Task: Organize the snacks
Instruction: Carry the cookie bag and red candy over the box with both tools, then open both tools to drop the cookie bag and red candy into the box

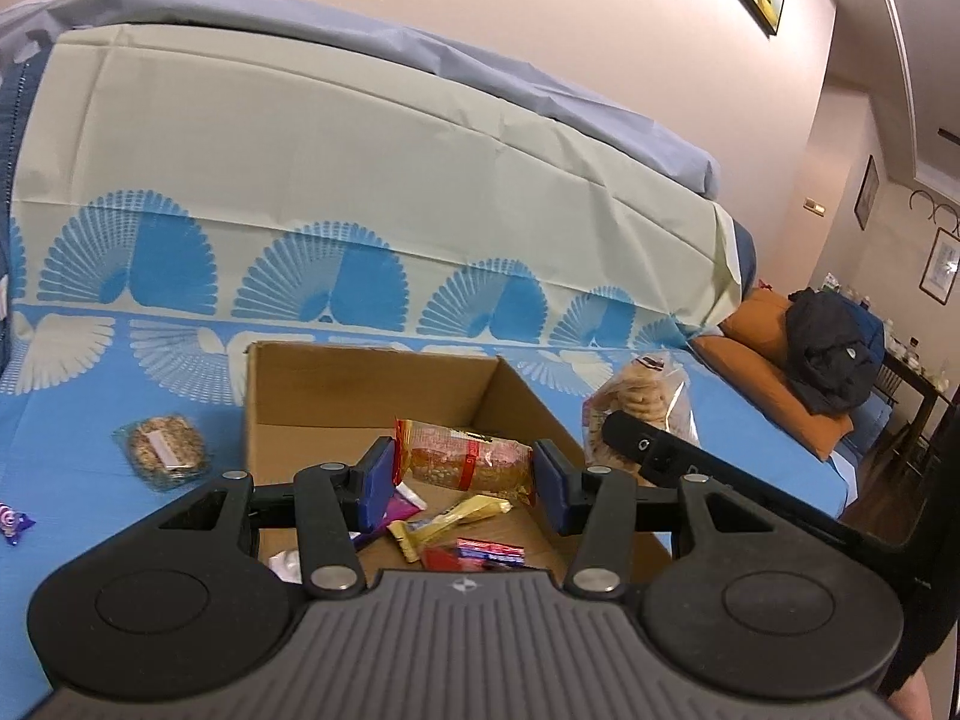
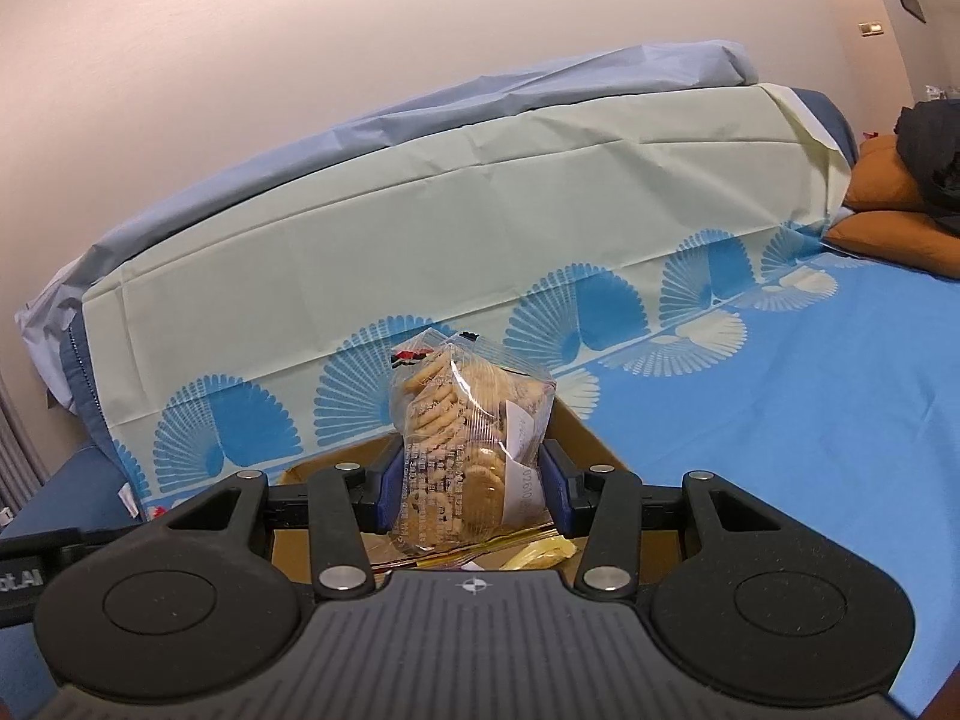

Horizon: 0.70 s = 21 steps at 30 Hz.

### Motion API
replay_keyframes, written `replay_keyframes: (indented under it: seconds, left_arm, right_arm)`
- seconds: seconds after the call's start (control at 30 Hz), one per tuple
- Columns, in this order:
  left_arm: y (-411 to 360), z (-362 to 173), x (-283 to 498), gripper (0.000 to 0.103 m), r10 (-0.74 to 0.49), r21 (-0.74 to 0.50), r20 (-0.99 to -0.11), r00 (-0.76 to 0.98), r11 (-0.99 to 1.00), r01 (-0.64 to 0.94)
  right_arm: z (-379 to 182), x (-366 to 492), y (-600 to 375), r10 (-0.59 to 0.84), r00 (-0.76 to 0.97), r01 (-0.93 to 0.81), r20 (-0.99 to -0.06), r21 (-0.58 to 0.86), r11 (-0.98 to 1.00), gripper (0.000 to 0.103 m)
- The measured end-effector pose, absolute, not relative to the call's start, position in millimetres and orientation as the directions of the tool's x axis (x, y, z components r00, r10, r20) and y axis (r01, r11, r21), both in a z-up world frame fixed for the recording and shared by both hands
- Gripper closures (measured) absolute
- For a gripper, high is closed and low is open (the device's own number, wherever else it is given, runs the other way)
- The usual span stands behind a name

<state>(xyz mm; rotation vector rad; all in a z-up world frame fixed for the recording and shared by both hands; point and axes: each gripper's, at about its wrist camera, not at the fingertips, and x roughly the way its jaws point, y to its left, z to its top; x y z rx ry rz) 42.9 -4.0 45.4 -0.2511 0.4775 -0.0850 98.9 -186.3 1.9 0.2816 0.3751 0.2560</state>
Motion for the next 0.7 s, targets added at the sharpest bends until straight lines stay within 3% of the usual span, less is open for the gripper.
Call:
replay_keyframes:
  seconds: [0.7]
  left_arm:
    - [-14.5,45.2,54.7,0.046,-0.145,-0.259,-0.460,0.876,0.965,0.024]
  right_arm:
    - [1.9,100.0,-194.9,0.272,0.905,-0.163,-0.327,0.324,0.932,0.052]
